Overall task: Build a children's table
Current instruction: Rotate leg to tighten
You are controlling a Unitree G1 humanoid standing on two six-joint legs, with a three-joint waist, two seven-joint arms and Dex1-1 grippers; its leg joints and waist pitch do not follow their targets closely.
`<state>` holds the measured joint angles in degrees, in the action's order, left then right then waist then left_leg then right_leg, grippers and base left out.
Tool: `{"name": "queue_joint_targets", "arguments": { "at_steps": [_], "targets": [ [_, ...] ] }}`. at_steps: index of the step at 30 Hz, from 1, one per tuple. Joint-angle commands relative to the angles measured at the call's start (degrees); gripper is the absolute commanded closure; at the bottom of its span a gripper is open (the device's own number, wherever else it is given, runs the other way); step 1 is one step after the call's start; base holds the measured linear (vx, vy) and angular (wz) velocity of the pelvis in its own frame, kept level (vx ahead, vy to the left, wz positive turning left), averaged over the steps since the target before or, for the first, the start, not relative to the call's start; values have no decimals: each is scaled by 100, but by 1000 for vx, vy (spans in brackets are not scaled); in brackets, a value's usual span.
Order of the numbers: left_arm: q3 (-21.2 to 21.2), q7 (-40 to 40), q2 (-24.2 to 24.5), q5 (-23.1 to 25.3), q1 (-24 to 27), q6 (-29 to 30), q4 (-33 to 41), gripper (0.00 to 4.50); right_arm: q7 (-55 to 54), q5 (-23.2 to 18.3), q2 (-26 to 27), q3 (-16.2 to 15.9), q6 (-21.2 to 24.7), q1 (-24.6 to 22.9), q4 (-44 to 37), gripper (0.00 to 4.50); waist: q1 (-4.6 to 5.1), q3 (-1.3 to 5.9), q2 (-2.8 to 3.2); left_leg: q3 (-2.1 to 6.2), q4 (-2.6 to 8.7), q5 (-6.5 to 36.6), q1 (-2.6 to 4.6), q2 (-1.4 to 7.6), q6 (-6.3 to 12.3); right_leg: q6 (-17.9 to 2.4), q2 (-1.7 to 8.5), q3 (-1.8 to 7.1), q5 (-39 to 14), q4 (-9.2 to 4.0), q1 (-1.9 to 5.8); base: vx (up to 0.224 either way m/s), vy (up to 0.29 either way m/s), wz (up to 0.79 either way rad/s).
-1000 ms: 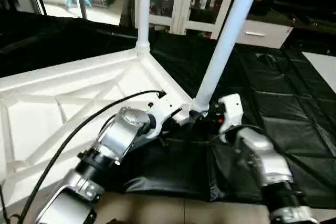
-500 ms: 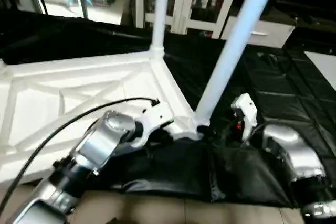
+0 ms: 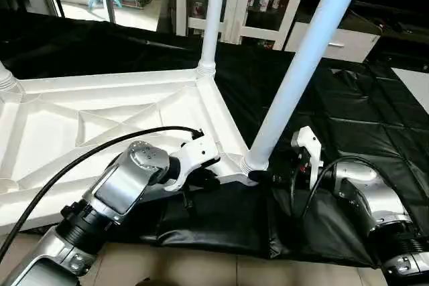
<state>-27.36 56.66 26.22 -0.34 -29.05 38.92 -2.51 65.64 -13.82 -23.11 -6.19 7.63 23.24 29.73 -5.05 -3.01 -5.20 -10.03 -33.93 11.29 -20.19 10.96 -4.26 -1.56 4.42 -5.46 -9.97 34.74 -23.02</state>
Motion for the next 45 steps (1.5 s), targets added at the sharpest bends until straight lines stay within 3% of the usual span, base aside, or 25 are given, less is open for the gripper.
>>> {"name": "queue_joint_targets", "arguments": {
  "at_steps": [1,6,18,20,24,26,27,28,30,31,33,34,35,36,38,42,45],
  "targets": [
    [-197,106,7,-2,86,97,4,450,91,10,-17,-20,-121,74,75,123,-9,333,53,76,411,943,25,284,156,-1134,467,342,-1327,-403,298,0,0,0],
    [-211,117,15,-14,60,96,-11,450,134,35,0,-5,-194,105,175,169,-6,337,60,80,410,909,22,285,163,-1160,460,340,-1232,-387,305,0,0,0],
    [-180,46,-76,-9,30,110,-87,450,-257,61,183,66,-181,-3,228,179,-3,326,61,77,413,973,34,283,144,-1157,462,342,-1341,-401,294,0,0,0],
    [-134,-92,-205,8,-28,140,-199,450,-628,167,298,81,-130,-35,321,179,14,311,50,85,428,1145,29,284,89,-1070,468,339,-1639,-436,294,0,0,0],
    [117,-750,-779,82,-326,267,-721,450,-2129,430,778,243,337,-69,504,180,69,271,51,116,452,1636,73,264,-120,-666,470,316,-2696,-576,216,0,0,0],
    [206,-963,-972,94,-430,287,-899,450,-2703,436,989,381,562,-28,557,180,82,283,43,134,445,1745,79,256,-157,-566,489,306,-2920,-595,218,0,0,0],
    [312,-1282,-1231,135,-569,261,-1148,450,-3654,490,1297,596,771,74,699,180,106,277,66,156,458,1837,69,255,-180,-495,487,292,-3038,-619,212,0,0,0],
    [312,-1282,-1231,135,-569,261,-1148,450,-3654,490,1297,596,771,74,699,180,145,288,70,167,458,1934,82,248,-238,-440,480,278,-3111,-626,184,0,0,0],
    [385,-1653,-1499,220,-711,176,-1417,450,-4637,573,1657,778,812,198,876,180,170,304,97,181,460,1965,68,254,-245,-432,491,284,-2964,-618,192,0,0,0],
    [405,-1894,-1691,287,-811,85,-1605,450,-5106,543,1974,867,747,279,958,180,201,282,103,174,469,2049,73,249,-260,-423,477,283,-2964,-641,151,0,0,0],
    [398,-2031,-1827,334,-883,17,-1721,450,-5275,614,2192,789,567,313,947,180,205,301,99,190,465,2184,104,244,-296,-356,488,266,-3073,-651,143,0,0,0],
    [417,-2092,-1886,360,-915,-19,-1769,450,-5268,690,2258,698,442,306,894,180,202,313,66,189,478,2106,72,255,-267,-349,494,270,-2896,-639,178,0,0,0],
    [453,-2121,-1933,363,-939,-20,-1783,450,-5248,736,2323,628,317,283,804,180,193,316,85,189,482,2034,59,258,-257,-377,499,279,-2765,-624,183,0,0,0],
    [470,-2138,-1955,368,-953,-25,-1807,450,-5280,752,2347,611,284,275,758,180,181,316,64,167,492,1942,65,273,-239,-459,486,303,-2419,-597,172,0,0,0],
    [479,-2134,-1936,373,-949,-40,-1818,450,-5243,730,2336,617,249,276,717,180,165,327,85,157,501,1758,42,279,-223,-561,480,316,-2023,-541,203,0,0,0],
    [516,-2076,-1814,391,-878,-98,-1812,450,-5139,783,2201,612,-45,328,611,180,138,339,73,110,478,1439,31,266,-149,-725,480,345,-1578,-487,226,0,0,0],
    [510,-1995,-1718,392,-817,-83,-1736,450,-4819,577,2107,732,-42,329,483,180,127,348,75,93,469,1246,32,266,-73,-816,469,350,-1272,-448,247,0,0,0]
  ]
}}
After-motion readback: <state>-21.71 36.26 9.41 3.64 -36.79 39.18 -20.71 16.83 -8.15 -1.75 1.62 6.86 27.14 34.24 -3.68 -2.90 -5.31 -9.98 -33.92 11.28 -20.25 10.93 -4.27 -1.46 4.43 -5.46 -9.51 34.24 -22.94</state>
